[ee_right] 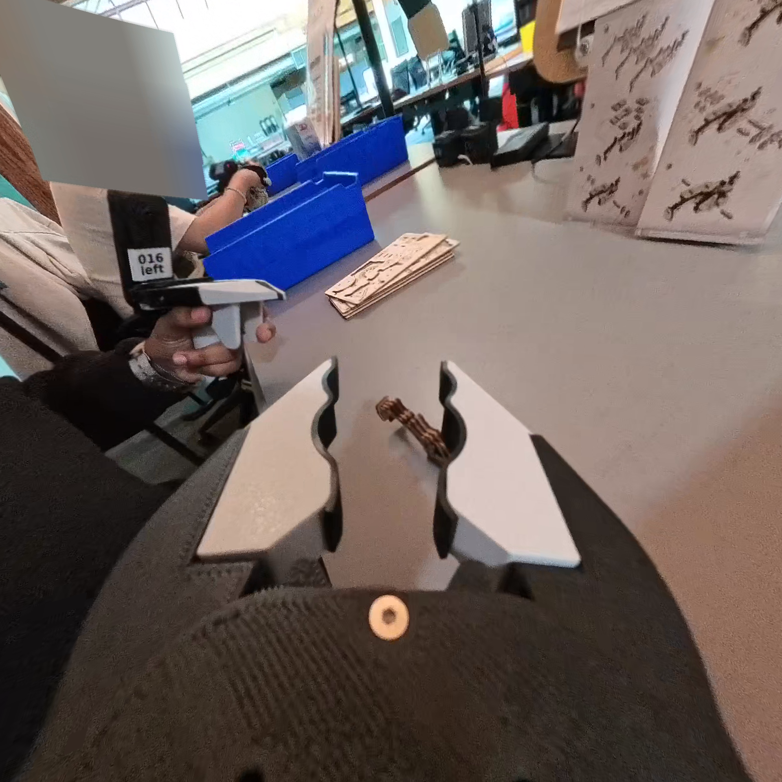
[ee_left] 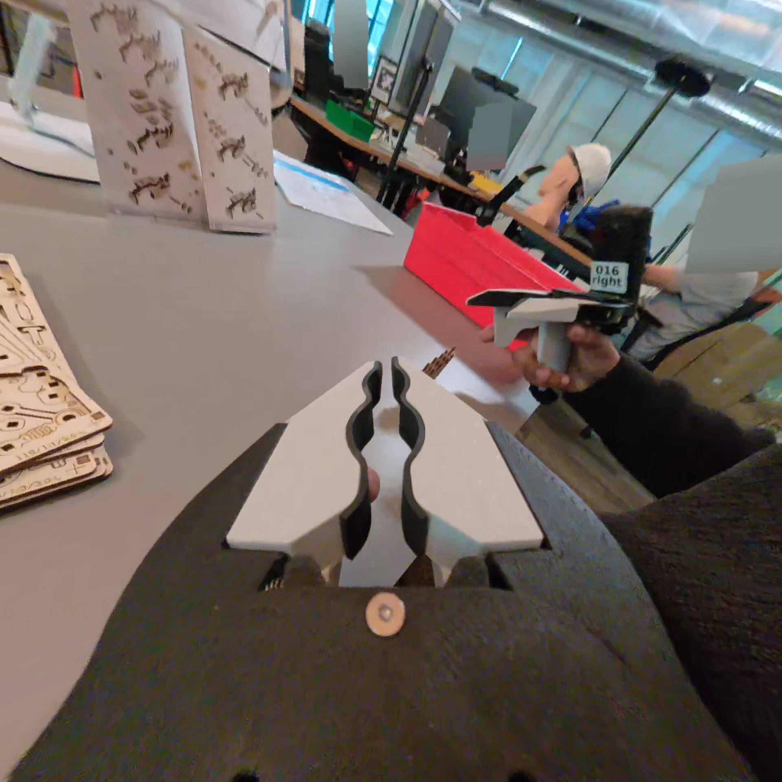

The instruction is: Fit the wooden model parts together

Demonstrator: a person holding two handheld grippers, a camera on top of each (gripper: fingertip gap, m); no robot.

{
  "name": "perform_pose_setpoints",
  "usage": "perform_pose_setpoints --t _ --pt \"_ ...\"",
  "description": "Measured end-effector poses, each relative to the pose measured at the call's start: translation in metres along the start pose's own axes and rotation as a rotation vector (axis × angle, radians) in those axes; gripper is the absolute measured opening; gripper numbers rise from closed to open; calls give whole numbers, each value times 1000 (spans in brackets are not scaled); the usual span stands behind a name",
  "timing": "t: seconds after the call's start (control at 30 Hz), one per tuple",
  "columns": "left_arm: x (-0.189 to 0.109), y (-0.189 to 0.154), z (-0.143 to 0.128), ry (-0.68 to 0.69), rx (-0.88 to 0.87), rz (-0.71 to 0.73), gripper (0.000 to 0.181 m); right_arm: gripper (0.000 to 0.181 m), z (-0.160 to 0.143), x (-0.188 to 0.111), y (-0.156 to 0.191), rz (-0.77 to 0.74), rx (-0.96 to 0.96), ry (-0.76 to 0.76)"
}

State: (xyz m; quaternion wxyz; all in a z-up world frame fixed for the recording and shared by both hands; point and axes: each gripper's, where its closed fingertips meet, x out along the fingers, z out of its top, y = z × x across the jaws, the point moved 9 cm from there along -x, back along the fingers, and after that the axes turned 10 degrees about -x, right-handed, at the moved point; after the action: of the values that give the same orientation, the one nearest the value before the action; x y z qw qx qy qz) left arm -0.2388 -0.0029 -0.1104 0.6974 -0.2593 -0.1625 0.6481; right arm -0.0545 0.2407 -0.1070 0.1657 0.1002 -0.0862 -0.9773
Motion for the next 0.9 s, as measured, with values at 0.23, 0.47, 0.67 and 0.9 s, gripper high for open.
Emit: perform_pose_setpoints --t 0.23,0.47,0.67,0.9 --pt "28 -11 -20 97 93 46 9 43 -17 10 31 -77 -190 105" --pt "39 -15 -27 130 152 72 19 42 -19 0 48 -194 -306 92" --pt "45 -8 -28 171 55 55 52 51 -32 -7 23 -253 -256 215" --pt "37 -8 -23 146 96 35 58 58 -46 -3 10 -204 -185 337"
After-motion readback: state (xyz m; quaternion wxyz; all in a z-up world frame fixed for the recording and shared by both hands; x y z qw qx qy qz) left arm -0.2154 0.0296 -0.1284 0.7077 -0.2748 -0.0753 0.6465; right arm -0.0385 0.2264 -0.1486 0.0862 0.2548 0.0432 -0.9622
